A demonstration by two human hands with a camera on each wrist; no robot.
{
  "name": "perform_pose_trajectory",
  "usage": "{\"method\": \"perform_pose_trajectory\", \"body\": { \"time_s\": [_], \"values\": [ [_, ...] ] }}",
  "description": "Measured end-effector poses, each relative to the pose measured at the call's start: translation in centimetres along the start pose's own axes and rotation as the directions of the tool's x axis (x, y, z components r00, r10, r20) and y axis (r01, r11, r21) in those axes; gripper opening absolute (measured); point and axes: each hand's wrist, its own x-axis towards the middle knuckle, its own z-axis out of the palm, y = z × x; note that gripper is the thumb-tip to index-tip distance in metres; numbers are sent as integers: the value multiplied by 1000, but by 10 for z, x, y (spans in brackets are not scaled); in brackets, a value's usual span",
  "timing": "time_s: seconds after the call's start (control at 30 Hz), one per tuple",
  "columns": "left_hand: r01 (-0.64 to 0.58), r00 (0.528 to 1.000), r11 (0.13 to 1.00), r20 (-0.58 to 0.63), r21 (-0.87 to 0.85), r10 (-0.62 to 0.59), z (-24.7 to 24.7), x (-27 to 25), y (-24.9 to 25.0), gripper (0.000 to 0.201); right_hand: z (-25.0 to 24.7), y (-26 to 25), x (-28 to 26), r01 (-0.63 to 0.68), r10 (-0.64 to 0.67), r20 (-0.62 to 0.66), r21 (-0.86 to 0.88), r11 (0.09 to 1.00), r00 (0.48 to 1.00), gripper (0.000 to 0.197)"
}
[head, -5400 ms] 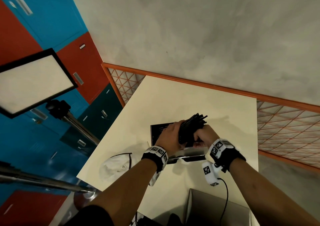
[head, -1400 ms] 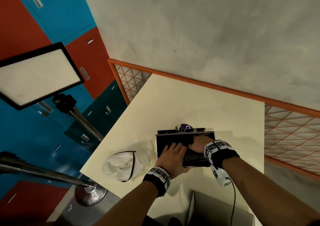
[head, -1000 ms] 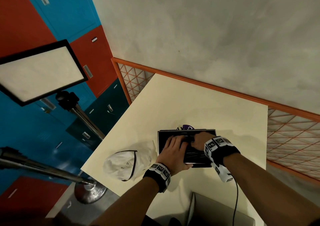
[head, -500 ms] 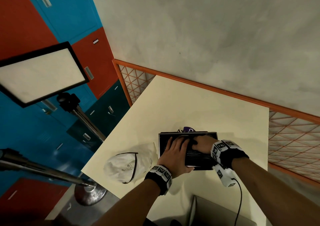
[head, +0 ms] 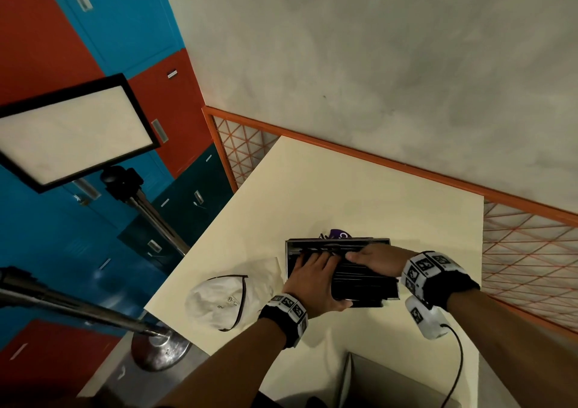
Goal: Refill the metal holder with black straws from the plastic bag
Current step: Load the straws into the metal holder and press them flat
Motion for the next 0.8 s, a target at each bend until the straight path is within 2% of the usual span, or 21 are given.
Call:
{"method": "perform_pose_trajectory", "body": {
  "time_s": [0.07,0.27,0.47,0.57,0.63,0.67,0.73,0.77,0.8],
  "values": [
    [-8,1000,1000,1,9,8,1,-1,1,92,1,2,3,-18,14,-87,-41,999,996,51],
    [-34,999,999,-31,34,35,10,-12,5,84,25,3,33,-95,81,-105,-127,987,991,40],
    [-39,999,998,-13,41,40,13,-18,7,83,37,-12,40,-3,-34,-201,-179,984,979,36],
    [-38,999,999,-10,6,38,15,-18,7,83,41,-7,45,-49,9,-184,-212,976,983,40],
    [-50,998,999,-26,1,51,18,-21,8,83,49,-4,52,-78,41,-182,-198,977,982,49],
    [-55,998,998,-31,4,56,20,-23,8,83,53,-2,57,-95,62,-177,-181,979,982,63],
    [-55,998,998,-29,4,55,21,-24,8,82,59,0,64,-102,81,-153,-136,985,985,103],
    [-53,998,999,-26,-1,53,20,-23,8,82,58,-2,64,-105,87,-149,-120,987,985,101],
    [-52,998,999,-23,-10,52,20,-23,8,81,56,-3,63,-116,96,-147,-135,984,984,80]
  ]
}}
